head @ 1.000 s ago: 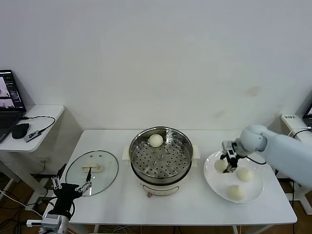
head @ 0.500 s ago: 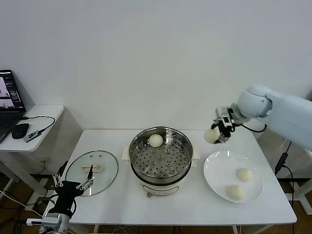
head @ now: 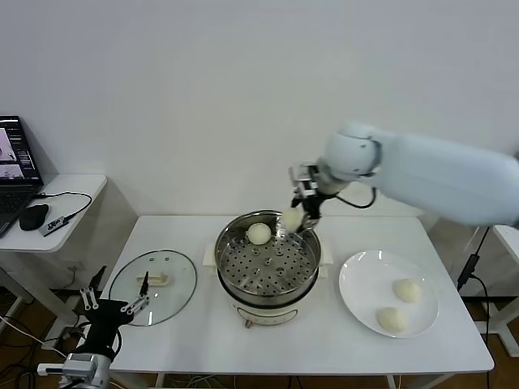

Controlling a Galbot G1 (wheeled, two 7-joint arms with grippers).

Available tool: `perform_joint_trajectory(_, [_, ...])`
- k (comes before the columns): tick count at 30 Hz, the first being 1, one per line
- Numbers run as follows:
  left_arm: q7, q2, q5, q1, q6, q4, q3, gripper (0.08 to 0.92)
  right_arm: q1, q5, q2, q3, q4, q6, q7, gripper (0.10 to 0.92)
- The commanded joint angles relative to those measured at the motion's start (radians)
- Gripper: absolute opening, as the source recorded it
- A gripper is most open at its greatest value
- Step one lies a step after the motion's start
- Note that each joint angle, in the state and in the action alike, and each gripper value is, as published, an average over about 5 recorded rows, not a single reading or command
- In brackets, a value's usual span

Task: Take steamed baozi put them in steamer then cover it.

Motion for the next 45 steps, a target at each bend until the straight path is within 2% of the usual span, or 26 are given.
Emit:
perform_joint_trajectory(1, [0.000, 0.001, 0.000, -0.001, 0.000, 0.002, -0.006, 0.823, -0.154, 0.058, 0.272, 0.017, -0.155, -0.063, 0.039, 0.628])
perform_joint_trajectory(11, [0.001, -0.003, 0.000, -0.001, 0.000, 0.000, -0.010, 0.823, -0.231, 0.008, 0.329, 0.039, -0.245, -0.058, 0.038, 0.636])
perform_joint_trajectory(27, [0.002, -0.004, -0.001, 0.002, -0.002, 0.000, -0.013, 0.823, -0.246, -0.039, 0.355, 0.051, -0.289, -0.045, 0.037, 0.636])
perform_joint_trajectory(31, [0.002, -0.004, 0.000, 0.002, -0.001, -0.001, -0.012, 0.823, -0.221, -0.044, 0.337, 0.051, -0.273, -0.042, 0.017, 0.695])
perform_joint_trajectory(36, [0.002, -0.004, -0.001, 0.001, -0.001, -0.001, -0.012, 0.823, -0.121, -0.046, 0.266, 0.044, -0.206, -0.005, -0.046, 0.807])
perform_joint_trajectory(45, [0.005, 0.002, -0.006, -0.005, -0.001, 0.000, -0.011, 0.823, 0.080, -0.039, -0.068, -0.045, 0.054, 0.056, -0.159, 0.823])
